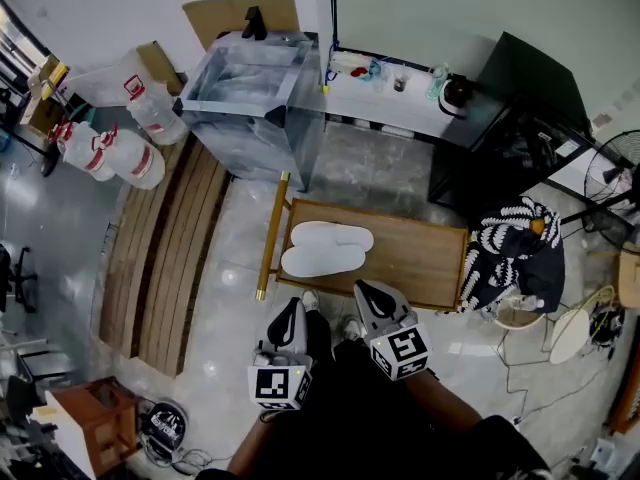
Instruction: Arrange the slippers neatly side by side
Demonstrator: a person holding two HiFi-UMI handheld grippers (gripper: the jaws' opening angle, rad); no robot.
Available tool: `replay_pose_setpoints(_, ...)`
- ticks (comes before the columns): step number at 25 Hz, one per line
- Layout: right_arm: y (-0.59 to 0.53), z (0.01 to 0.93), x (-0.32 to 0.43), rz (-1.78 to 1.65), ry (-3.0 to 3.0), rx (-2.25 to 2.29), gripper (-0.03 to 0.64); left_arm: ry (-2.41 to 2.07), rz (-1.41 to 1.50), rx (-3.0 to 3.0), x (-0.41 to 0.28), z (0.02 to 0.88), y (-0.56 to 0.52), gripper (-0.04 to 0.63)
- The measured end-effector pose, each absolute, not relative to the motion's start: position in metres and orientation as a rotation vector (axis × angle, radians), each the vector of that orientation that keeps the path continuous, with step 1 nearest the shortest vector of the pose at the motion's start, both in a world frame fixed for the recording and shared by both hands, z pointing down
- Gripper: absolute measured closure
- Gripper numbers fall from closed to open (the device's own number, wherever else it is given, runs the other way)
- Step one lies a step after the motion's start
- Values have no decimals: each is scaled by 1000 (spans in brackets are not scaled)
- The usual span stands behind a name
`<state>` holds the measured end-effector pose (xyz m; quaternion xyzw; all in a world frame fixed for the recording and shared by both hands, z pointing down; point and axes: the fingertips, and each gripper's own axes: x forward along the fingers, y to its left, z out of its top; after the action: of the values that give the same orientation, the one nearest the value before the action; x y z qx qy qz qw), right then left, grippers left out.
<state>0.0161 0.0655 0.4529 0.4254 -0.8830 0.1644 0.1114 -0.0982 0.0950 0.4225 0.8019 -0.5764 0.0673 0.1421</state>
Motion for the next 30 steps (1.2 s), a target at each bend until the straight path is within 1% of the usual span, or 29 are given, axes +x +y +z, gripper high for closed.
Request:
replay_pose_setpoints(18,-24,503,-38,474,-2407,1243,604,-1535,232,2373,-153,441,-7,578)
replay_pose_setpoints(30,-62,575,-61,393,-2232,1038,601,-1443,256,2353,-165,461,-37,578)
